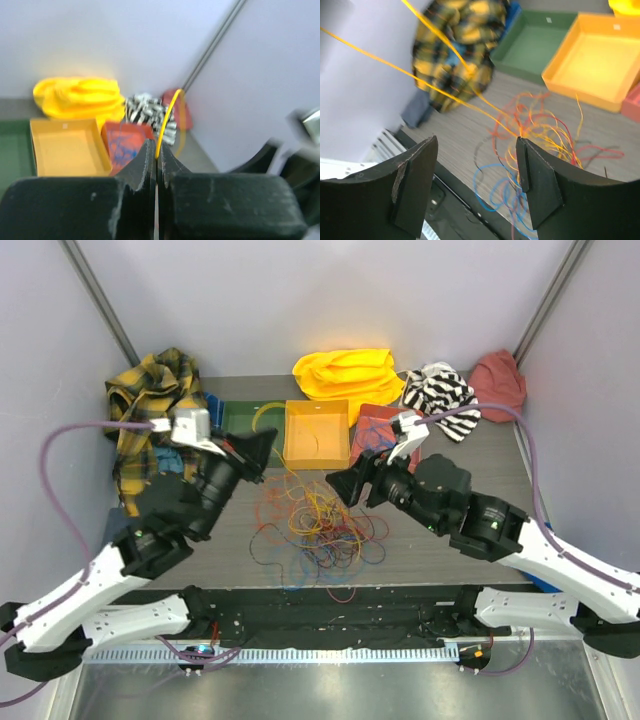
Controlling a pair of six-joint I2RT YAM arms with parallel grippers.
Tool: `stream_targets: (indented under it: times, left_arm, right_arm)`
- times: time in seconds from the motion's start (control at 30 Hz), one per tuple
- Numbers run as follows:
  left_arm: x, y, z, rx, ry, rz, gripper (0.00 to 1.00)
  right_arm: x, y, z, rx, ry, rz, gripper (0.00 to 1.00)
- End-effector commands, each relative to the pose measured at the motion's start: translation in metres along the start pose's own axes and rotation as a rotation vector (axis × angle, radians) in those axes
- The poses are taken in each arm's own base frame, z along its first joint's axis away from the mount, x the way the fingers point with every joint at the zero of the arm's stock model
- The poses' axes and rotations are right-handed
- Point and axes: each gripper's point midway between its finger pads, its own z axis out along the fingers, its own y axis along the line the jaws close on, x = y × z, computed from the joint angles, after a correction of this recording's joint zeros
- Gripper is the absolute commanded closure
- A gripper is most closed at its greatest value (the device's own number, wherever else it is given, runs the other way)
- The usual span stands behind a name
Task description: Untangle the cables
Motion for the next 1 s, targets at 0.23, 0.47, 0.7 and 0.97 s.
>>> stream_targets:
  times: [0.23,0.47,0.7,0.97]
  left_arm:
    - [-0.116,-0.032,0.020,-0.045,-0.097,0.209,1.00]
    - [-0.129,-0.057,0.061,-0.046,-0.114,0.321,1.00]
    - [-0.086,-0.028,0.118,-0.115,0.005,0.356,1.00]
    - [-0.050,0.048,0.172,-0.230,0.102,0.236,1.00]
  right_arm:
    - [0.054,-0.024,0.018,0.048,0.053,0.038,0.31]
    - [0.071,-0.038,0.013,0.074,0.066,0.051,0.32]
    - [0.075,-0.056,-0.004,0.118,0.050,0.055,0.32]
    - [0.070,-0.084,-0.034,0.196,0.016,0.026,0.32]
